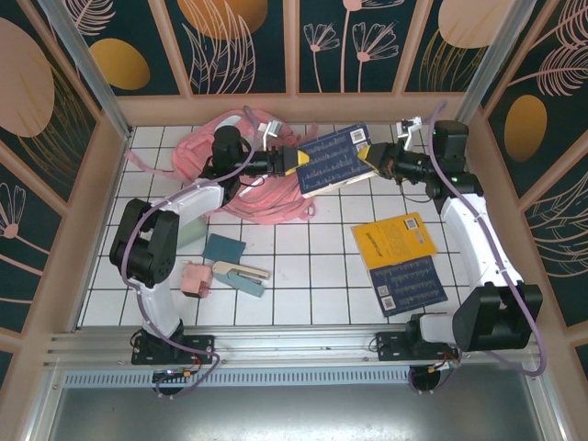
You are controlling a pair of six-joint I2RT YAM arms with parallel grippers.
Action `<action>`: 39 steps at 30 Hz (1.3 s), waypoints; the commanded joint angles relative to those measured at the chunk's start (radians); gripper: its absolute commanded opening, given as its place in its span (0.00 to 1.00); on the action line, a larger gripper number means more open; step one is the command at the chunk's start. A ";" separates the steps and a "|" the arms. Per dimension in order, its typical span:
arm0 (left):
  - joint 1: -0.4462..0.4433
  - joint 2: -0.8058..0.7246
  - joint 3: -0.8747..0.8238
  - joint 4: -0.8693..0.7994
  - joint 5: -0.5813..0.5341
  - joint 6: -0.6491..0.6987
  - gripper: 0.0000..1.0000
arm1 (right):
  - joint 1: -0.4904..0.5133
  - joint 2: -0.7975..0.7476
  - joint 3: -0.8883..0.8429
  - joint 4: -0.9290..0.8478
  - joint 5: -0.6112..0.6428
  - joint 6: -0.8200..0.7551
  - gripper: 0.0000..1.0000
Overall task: Pack the student bag
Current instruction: Pass the book.
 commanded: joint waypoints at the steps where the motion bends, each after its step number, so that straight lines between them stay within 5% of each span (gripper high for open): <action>1: 0.003 -0.037 -0.030 0.244 0.019 -0.146 0.37 | -0.014 -0.018 -0.010 0.058 0.010 0.029 0.00; 12: -0.020 0.001 -0.040 0.527 -0.034 -0.365 0.01 | -0.013 -0.009 -0.062 0.113 0.011 0.069 0.00; 15: -0.020 0.015 -0.046 0.604 -0.051 -0.428 0.00 | -0.013 -0.007 -0.071 0.111 0.022 0.067 0.03; 17: -0.020 0.016 -0.051 0.629 -0.062 -0.445 0.00 | -0.014 -0.007 -0.072 0.099 0.036 0.059 0.12; 22: -0.020 -0.008 -0.056 0.560 -0.070 -0.398 0.00 | -0.016 -0.030 -0.041 0.002 0.146 -0.031 0.55; 26: -0.019 -0.031 -0.059 0.488 -0.072 -0.342 0.00 | -0.019 -0.058 -0.017 -0.050 0.198 -0.075 0.69; 31: -0.019 -0.047 -0.050 0.449 -0.054 -0.329 0.00 | -0.023 -0.111 0.012 -0.181 0.494 -0.183 0.88; 33: -0.019 -0.061 -0.050 0.398 -0.033 -0.292 0.00 | -0.031 -0.126 0.002 -0.166 0.485 -0.199 0.98; 39: -0.019 -0.112 -0.060 0.289 -0.006 -0.200 0.00 | -0.042 -0.103 -0.046 -0.039 0.244 -0.160 0.99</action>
